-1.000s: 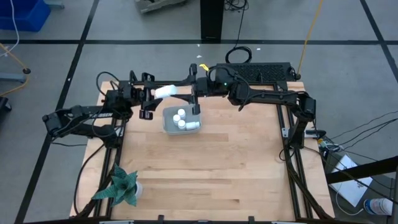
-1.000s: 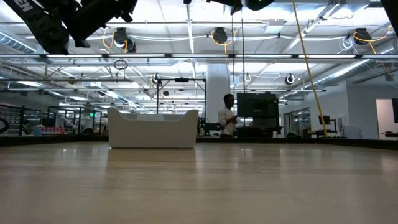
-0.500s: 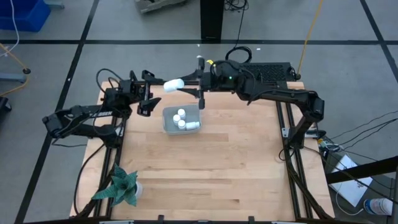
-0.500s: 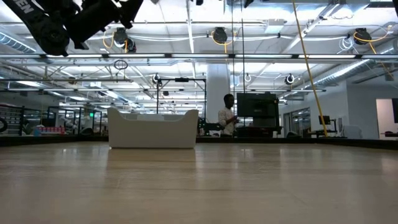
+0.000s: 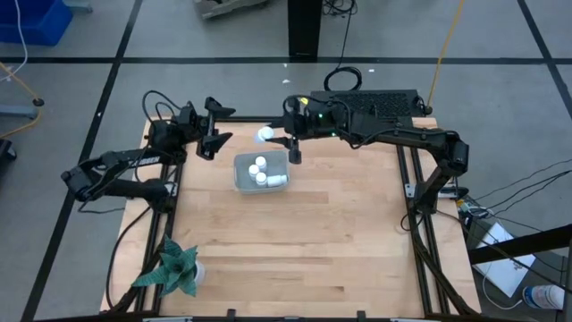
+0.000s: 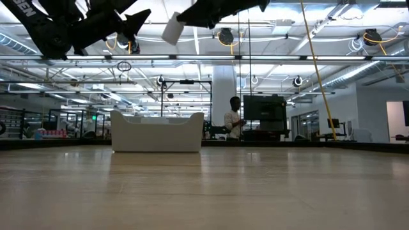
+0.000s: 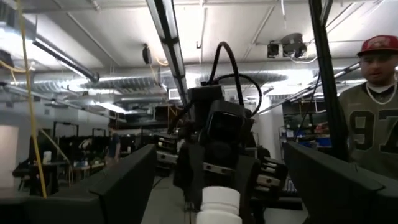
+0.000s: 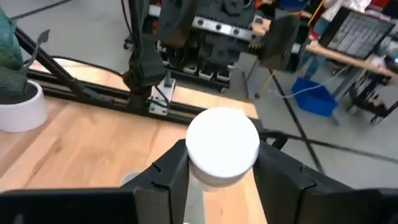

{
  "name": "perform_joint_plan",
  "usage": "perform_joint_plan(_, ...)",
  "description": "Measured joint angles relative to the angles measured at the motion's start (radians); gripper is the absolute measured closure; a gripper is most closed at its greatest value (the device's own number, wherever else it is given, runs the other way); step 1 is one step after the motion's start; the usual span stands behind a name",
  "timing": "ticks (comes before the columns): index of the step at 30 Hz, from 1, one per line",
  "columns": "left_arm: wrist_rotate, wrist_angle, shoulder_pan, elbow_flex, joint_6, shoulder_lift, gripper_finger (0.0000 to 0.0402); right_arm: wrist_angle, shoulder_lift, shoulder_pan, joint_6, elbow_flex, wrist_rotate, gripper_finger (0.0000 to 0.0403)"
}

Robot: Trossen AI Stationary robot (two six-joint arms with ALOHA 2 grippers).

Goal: Pick and place pill bottles into a basket
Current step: Adjust the white pill bottle in the gray bin

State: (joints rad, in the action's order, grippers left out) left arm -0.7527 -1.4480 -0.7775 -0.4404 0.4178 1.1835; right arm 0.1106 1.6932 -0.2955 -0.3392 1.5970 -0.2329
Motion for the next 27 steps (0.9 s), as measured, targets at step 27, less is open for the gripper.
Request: perform_joint_plan(27, -0.014, 0.042, -0.014, 0.0, 0.006, 0.0, 0.005, -0.306, 0.001, -0.002, 0.268, -0.442, -0.031, 0.0267)
